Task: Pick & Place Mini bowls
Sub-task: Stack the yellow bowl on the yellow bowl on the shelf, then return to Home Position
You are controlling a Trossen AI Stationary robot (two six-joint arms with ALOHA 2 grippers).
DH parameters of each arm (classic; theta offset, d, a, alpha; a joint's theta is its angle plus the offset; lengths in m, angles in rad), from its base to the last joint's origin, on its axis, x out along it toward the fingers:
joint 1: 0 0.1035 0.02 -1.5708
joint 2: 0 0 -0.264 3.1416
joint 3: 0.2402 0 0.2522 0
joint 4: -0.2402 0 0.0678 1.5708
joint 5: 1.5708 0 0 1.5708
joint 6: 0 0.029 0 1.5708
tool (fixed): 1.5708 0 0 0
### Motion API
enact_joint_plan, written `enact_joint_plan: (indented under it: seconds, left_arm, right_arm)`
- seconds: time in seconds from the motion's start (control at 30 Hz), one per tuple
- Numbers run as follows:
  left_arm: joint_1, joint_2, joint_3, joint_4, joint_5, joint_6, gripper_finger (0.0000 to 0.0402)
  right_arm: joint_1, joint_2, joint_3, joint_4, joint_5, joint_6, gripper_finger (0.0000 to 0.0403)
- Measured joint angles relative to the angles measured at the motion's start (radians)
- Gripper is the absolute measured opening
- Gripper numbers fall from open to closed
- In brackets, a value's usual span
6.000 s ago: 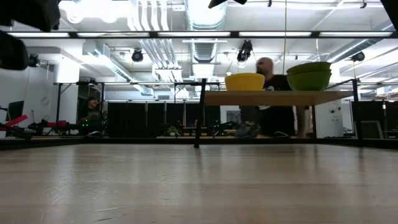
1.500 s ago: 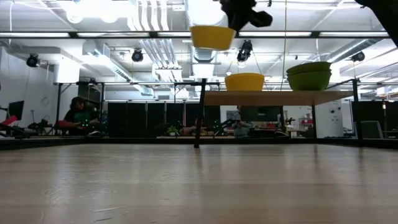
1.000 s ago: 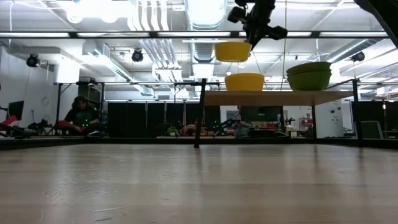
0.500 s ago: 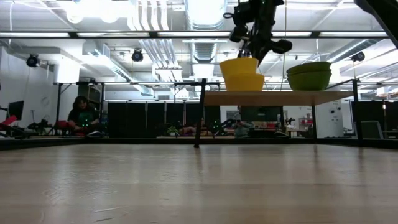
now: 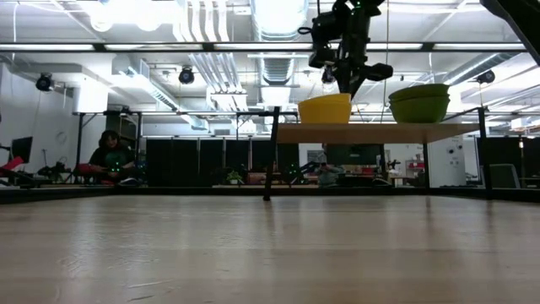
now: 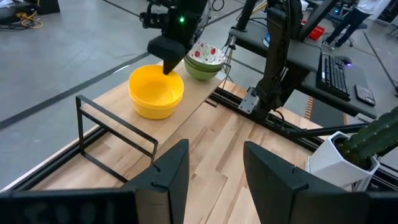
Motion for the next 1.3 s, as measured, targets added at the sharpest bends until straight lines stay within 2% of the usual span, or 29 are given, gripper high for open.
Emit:
enact_joint_plan:
  seconds: [0.37, 0.5, 0.57, 0.63, 0.7, 0.8, 0.87, 1.03, 1.2, 1.3]
  left_arm:
    - [0.0, 0.0, 0.0, -0.027, 0.0, 0.016, 0.0145]
    - [0.0, 0.002, -0.002, -0.065, 0.0, 0.027, 0.0144]
    - [0.0, 0.002, -0.01, -0.069, 0.0, 0.041, 0.0139]
    - [0.0, 0.001, -0.025, -0.067, 0.0, 0.043, 0.0122]
    - [0.0, 0.0, -0.043, -0.067, 0.006, 0.042, 0.0093]
    - [0.0, -0.001, -0.078, -0.059, 0.043, 0.043, 0.0028]
    - [0.0, -0.006, -0.112, -0.025, 0.076, 0.05, 0.001]
    - [0.0, -0.088, -0.254, 0.175, 0.223, 0.111, 0.0006]
    - [0.001, -0.24, -0.417, 0.3, 0.224, 0.154, 0.0001]
    - [0.0, -0.336, -0.484, 0.314, 0.224, 0.164, 0.0]
  right_arm:
    - [0.02, -0.029, 0.004, 0.02, 0.0, -0.016, 0.0196]
    - [0.038, -0.059, 0.007, 0.015, -0.023, 0.008, 0.0221]
    - [0.064, -0.079, 0.006, 0.025, -0.04, 0.011, 0.0213]
    - [0.109, -0.096, -0.003, 0.061, -0.039, 0.004, 0.0186]
    - [0.162, -0.103, -0.015, 0.114, -0.043, -0.023, 0.0145]
    - [0.241, -0.105, -0.047, 0.225, -0.058, -0.074, 0.0061]
    - [0.29, -0.115, -0.087, 0.329, -0.057, -0.119, 0.0024]
    - [0.39, -0.19, -0.267, 0.735, -0.108, -0.184, 0.0009]
    - [0.462, -0.322, -0.496, 1.07, -0.149, -0.256, 0.0008]
    - [0.506, -0.406, -0.62, 1.182, -0.131, -0.229, 0.0008]
